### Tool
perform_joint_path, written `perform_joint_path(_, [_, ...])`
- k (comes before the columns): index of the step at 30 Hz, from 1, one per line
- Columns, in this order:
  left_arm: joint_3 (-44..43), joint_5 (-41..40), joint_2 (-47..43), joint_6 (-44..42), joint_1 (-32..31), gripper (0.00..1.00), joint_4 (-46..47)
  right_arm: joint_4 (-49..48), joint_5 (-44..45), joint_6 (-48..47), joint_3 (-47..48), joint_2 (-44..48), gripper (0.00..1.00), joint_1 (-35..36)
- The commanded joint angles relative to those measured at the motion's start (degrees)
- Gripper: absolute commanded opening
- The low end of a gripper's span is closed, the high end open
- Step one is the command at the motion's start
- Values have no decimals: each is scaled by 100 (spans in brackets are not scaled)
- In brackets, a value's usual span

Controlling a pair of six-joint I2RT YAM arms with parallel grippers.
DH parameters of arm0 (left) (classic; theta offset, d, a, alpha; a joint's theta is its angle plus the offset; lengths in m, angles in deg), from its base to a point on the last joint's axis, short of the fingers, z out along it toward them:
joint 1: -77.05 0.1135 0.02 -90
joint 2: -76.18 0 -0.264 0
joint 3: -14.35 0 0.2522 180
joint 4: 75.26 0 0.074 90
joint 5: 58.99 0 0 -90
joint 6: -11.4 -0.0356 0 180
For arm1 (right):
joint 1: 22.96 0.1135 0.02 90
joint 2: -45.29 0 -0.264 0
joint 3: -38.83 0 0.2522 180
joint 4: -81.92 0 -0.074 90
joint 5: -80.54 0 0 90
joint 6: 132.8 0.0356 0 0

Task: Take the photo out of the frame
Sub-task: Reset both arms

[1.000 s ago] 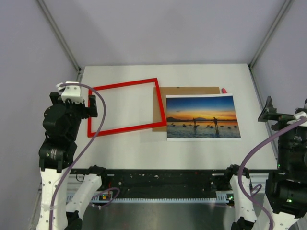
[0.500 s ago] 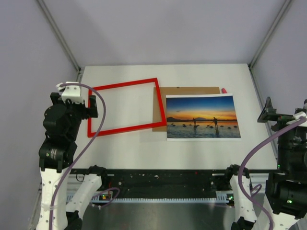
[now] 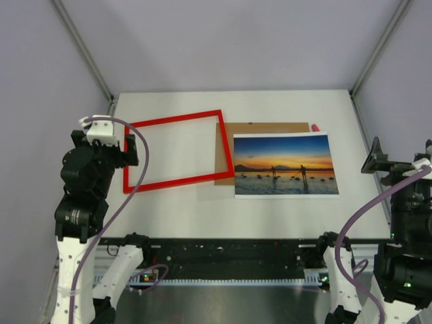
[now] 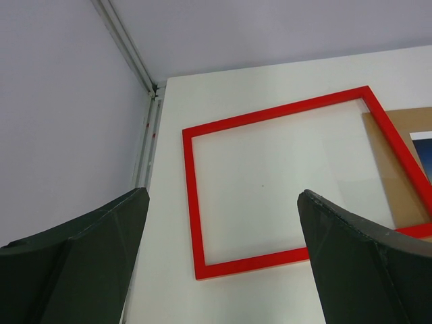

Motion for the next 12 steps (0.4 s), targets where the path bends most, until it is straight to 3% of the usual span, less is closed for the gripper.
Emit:
perform_joint_path(1, [-154, 63, -15, 76, 22, 99, 137, -49, -69, 95, 246, -22, 99, -37])
perform_joint_path(12, [-172, 107, 2, 103, 31, 99, 146, -5, -77, 138, 343, -40, 99, -46])
